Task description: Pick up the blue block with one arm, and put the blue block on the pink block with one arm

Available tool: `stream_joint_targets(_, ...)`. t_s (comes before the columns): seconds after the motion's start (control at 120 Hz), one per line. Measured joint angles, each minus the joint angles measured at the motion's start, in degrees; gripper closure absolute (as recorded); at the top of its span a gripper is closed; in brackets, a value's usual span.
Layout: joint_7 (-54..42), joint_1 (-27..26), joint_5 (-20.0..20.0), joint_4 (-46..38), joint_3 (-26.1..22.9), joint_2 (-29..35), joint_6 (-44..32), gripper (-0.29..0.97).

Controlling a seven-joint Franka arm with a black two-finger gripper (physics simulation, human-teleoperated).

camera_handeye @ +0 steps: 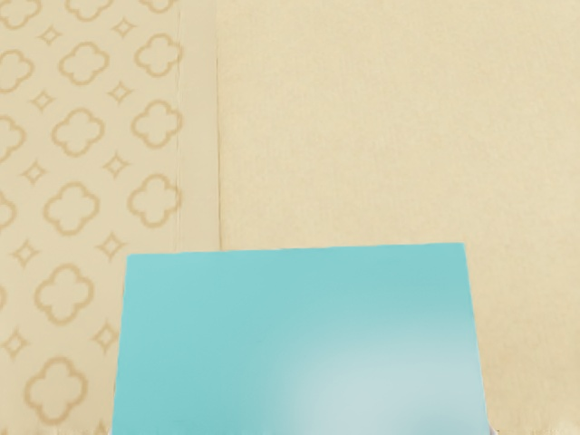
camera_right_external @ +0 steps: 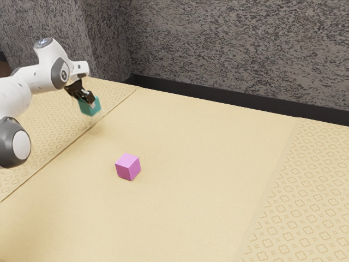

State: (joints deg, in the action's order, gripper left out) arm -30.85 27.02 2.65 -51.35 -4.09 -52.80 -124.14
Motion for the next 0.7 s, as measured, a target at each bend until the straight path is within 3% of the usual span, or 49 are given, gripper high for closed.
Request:
stream_joint_targets(0.267, 0.34, 0.49, 0.25, -19.33, -2.12, 15.82, 2.45, 0.37)
stream_joint_targets(0.475, 0.62, 0.38, 1.67, -41.05, -4.35, 29.95, -4.16, 0.36)
stream_joint_targets(0.7, 0.95, 0.71, 4.03, -55.86, -7.38, 38.33, -13.61, 0.36)
